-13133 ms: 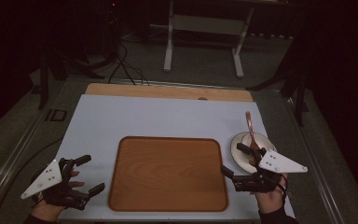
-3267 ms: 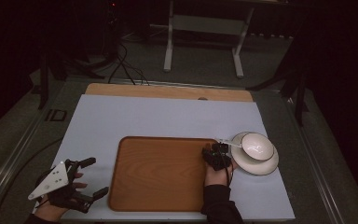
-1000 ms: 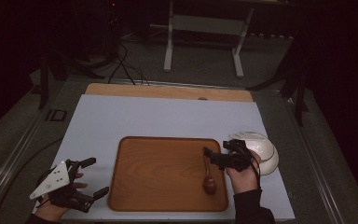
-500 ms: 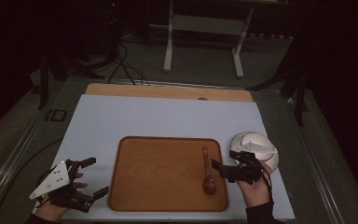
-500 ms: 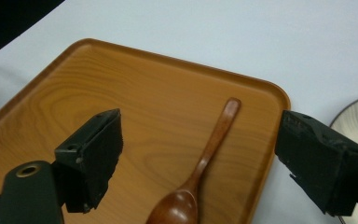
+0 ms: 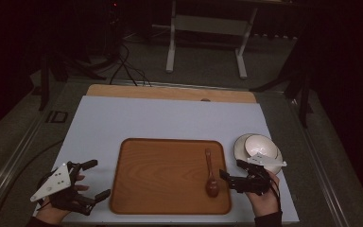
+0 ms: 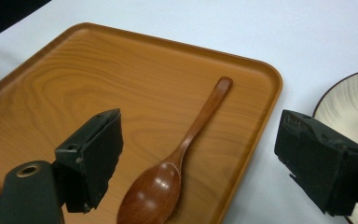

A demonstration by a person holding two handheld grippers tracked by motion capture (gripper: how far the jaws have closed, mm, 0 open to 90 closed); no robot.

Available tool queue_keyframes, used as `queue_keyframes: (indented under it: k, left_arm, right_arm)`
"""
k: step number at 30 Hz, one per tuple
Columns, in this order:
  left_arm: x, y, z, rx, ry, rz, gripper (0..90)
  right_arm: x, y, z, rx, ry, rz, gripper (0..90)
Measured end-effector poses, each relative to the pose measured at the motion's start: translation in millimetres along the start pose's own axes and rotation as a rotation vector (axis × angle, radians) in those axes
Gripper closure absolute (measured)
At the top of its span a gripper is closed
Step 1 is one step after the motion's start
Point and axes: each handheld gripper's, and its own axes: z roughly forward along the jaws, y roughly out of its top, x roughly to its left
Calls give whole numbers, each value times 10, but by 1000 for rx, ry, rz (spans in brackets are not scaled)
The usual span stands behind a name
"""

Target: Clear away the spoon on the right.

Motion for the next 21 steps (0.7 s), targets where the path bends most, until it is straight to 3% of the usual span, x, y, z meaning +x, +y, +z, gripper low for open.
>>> queue_keyframes:
  k: [7, 16, 21]
  left_arm:
    - [4, -3, -1, 1, -1, -2, 0]
    - [3, -4, 5, 4, -6, -3, 0]
    - [-1, -3, 10, 7, -10, 0, 0]
  right_arm:
    - [-28, -84, 48, 14, 14, -35, 151]
    - [-121, -149, 80, 8, -1, 1, 155]
    - [-126, -146, 74, 6, 0, -2, 168]
